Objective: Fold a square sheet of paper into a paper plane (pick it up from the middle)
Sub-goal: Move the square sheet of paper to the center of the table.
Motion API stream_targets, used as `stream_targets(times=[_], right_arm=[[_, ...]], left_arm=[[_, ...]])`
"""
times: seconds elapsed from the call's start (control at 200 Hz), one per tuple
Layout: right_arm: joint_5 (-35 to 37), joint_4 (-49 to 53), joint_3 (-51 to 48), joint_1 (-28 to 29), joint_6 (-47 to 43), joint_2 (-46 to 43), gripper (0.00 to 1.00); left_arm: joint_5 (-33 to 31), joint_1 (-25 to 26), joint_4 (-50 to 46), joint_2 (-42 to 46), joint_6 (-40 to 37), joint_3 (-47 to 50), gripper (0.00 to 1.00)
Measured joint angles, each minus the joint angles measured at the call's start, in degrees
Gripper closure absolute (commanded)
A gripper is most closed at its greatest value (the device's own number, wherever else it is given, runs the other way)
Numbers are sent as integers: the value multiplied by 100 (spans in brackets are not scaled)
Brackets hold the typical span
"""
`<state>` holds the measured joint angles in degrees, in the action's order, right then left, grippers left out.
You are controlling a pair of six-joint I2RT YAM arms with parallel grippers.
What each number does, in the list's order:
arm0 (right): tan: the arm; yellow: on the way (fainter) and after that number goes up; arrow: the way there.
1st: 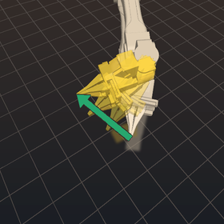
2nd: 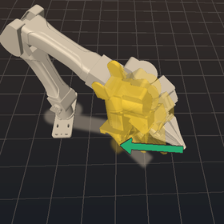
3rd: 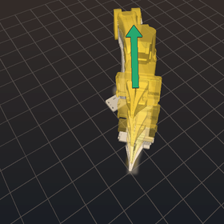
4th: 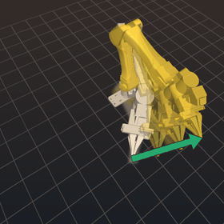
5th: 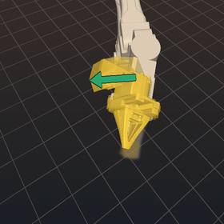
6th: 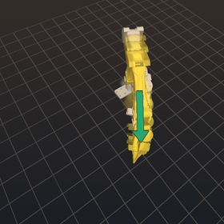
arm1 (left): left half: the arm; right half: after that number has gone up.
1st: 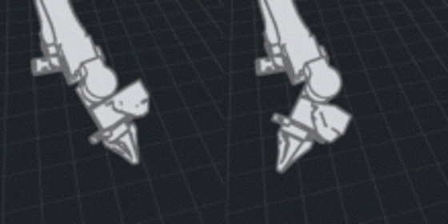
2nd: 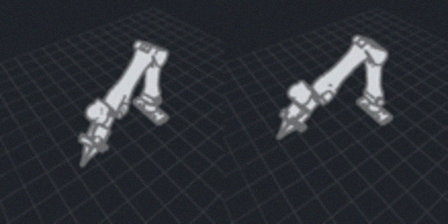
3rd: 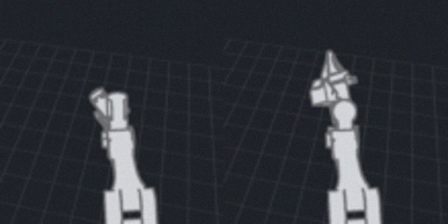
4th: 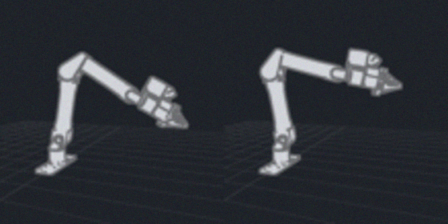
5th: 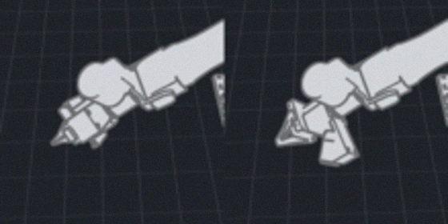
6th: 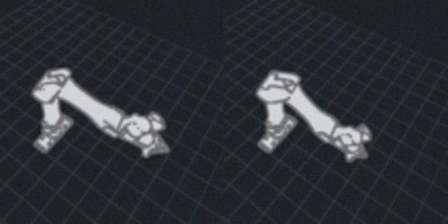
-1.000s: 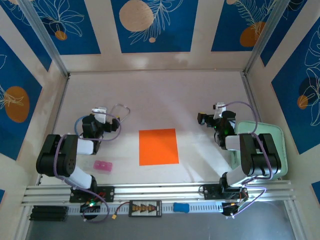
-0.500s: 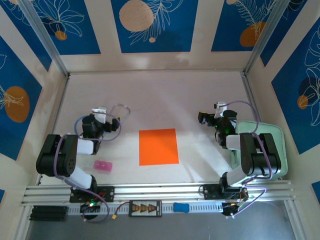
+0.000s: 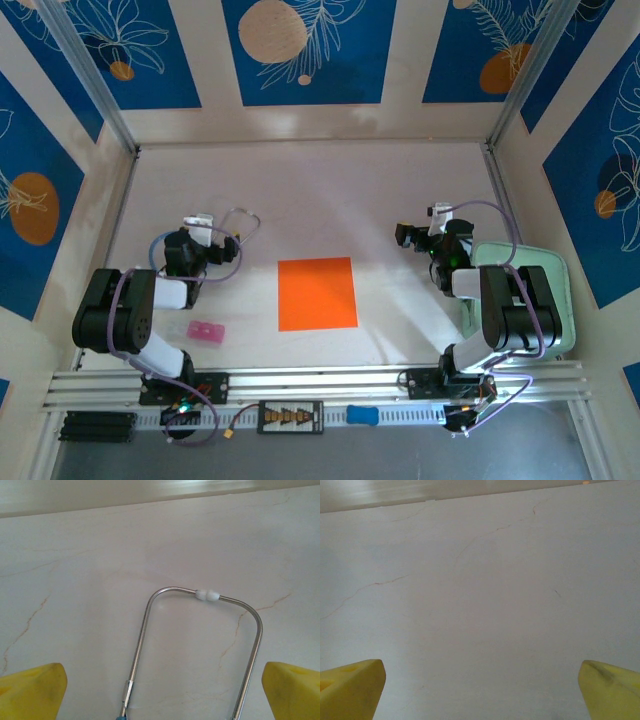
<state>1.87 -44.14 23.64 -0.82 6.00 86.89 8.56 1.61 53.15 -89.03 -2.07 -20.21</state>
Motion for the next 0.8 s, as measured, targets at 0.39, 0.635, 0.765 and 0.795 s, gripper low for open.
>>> stream_targets(times=[0.39, 0.635, 0.765, 0.795], right_arm=[[4, -2, 0, 7, -2, 0, 1], [-225, 61, 11, 13, -138, -24, 1], [-363, 868, 387, 59, -195, -188, 1], [-389, 1185, 566, 79, -205, -275, 1]], left_arm=[[-20, -4, 369, 0, 0, 153, 0], [111, -7, 144, 238, -66, 157, 0], [94, -11, -564, 848, -13, 61, 0], [33, -11, -881, 1064, 61, -31, 0]])
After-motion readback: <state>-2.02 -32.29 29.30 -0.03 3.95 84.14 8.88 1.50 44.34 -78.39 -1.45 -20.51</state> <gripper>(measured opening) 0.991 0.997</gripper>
